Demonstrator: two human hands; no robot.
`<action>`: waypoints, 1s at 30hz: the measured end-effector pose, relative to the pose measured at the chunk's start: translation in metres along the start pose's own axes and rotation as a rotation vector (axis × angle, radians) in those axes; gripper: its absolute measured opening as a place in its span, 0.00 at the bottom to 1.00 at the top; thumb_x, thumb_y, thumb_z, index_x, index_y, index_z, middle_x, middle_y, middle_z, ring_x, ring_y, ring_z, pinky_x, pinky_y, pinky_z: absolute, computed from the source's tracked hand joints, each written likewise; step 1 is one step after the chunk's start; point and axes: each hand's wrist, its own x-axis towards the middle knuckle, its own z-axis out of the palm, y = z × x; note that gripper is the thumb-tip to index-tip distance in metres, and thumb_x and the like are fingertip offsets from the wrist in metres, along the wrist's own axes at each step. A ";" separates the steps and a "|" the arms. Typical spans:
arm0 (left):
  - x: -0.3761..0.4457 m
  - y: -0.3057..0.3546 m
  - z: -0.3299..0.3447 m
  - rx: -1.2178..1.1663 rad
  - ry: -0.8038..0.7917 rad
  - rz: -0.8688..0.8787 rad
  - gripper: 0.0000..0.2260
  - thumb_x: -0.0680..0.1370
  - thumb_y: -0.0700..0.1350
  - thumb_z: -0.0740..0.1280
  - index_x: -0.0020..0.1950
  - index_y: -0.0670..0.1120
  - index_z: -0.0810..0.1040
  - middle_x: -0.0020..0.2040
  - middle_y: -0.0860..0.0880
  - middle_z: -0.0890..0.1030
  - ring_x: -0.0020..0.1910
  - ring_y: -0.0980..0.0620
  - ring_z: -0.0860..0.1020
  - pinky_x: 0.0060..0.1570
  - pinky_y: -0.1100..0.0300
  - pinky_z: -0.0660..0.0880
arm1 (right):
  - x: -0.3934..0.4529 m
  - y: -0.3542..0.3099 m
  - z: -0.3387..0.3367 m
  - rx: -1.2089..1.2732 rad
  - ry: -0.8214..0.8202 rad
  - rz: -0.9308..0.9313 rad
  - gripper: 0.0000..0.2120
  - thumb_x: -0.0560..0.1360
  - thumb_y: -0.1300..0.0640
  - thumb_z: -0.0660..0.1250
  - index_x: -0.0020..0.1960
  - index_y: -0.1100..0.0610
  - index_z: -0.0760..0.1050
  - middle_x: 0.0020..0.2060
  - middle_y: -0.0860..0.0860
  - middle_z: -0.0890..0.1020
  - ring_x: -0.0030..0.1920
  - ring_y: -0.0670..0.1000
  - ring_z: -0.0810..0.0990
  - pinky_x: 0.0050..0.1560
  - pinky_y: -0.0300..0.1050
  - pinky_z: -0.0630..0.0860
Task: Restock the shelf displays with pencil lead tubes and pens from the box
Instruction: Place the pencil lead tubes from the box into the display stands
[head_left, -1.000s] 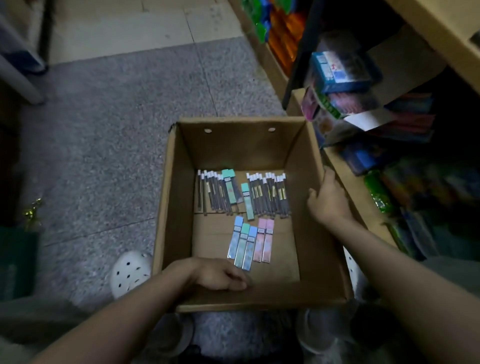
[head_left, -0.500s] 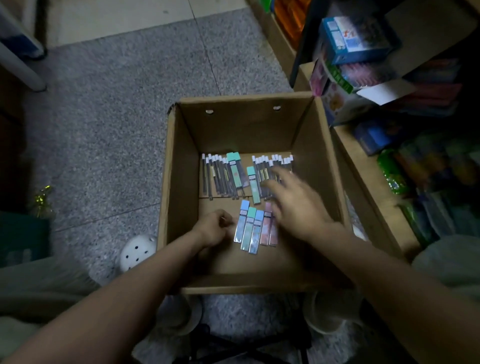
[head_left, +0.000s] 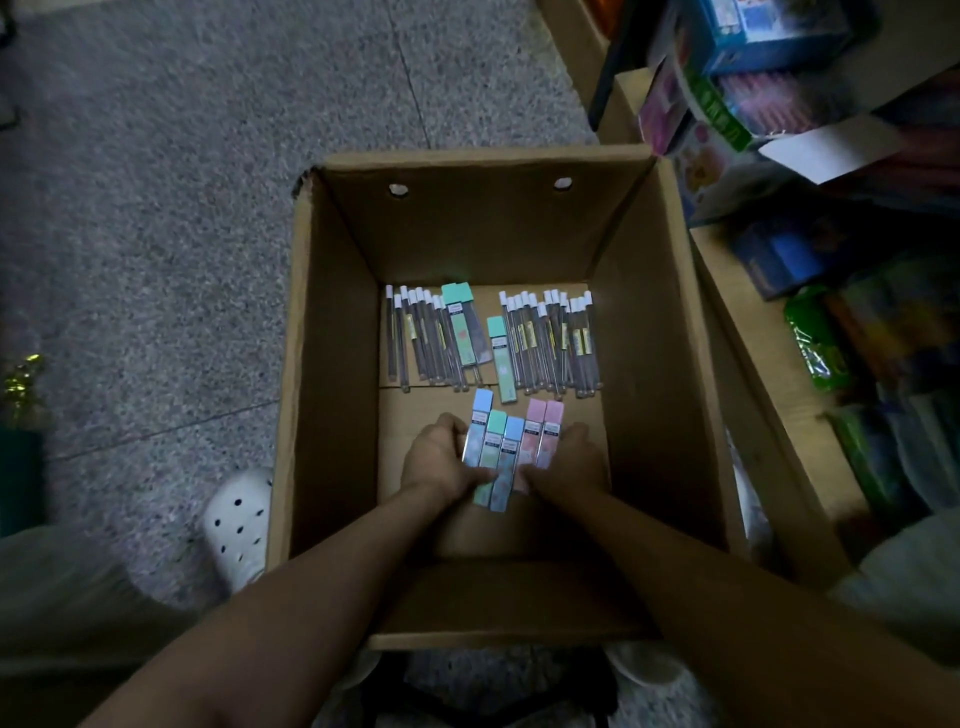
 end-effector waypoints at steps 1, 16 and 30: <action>0.001 0.001 0.001 0.014 0.018 0.012 0.27 0.61 0.47 0.82 0.54 0.47 0.73 0.48 0.49 0.80 0.47 0.48 0.78 0.44 0.55 0.74 | 0.002 -0.001 0.002 0.024 0.030 -0.008 0.34 0.73 0.57 0.74 0.72 0.62 0.59 0.65 0.58 0.74 0.64 0.58 0.75 0.60 0.50 0.75; 0.013 -0.001 0.002 -0.136 0.127 -0.043 0.17 0.68 0.37 0.76 0.43 0.49 0.69 0.40 0.52 0.77 0.41 0.52 0.76 0.43 0.57 0.74 | 0.011 -0.007 0.002 0.191 0.155 0.014 0.16 0.74 0.62 0.71 0.59 0.63 0.70 0.57 0.58 0.80 0.58 0.57 0.79 0.52 0.46 0.76; -0.008 0.030 -0.021 -0.813 -0.154 -0.211 0.07 0.80 0.31 0.60 0.51 0.40 0.75 0.49 0.43 0.82 0.43 0.48 0.81 0.49 0.50 0.79 | -0.021 -0.017 -0.021 0.862 -0.135 0.116 0.07 0.75 0.67 0.70 0.50 0.59 0.75 0.53 0.61 0.82 0.50 0.58 0.83 0.39 0.48 0.83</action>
